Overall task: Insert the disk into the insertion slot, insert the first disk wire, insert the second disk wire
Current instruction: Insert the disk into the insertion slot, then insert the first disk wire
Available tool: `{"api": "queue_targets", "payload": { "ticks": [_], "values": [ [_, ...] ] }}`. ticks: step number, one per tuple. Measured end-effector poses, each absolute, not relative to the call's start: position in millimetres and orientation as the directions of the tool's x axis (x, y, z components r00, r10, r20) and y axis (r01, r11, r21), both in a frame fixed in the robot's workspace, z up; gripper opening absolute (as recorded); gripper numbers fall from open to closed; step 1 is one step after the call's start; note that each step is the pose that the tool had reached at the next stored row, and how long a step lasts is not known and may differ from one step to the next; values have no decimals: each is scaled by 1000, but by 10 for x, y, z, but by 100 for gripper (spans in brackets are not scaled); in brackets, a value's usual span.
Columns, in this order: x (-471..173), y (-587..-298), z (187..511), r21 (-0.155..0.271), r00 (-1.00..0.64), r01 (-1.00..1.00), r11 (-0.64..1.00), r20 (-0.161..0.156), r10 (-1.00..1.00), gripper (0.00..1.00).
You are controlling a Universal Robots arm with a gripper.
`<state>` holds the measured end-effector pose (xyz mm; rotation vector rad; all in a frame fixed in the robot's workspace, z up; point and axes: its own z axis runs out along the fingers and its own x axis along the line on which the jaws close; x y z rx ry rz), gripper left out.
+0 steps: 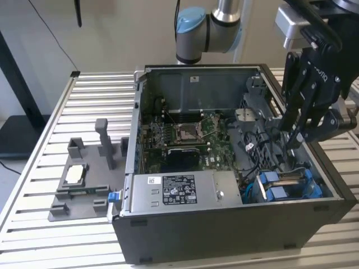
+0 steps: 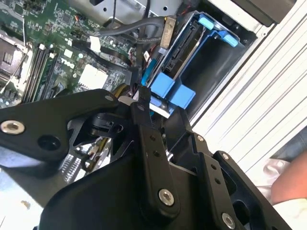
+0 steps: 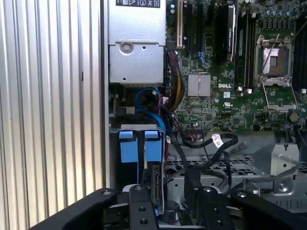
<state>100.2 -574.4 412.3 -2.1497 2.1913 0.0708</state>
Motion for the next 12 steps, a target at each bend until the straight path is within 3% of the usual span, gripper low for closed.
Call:
{"api": "queue_targets", "payload": {
  "ticks": [12],
  "values": [
    [1056, -5681, 4111, -80, 0, -997, 7, -83, -997, 41]
  ]
}}
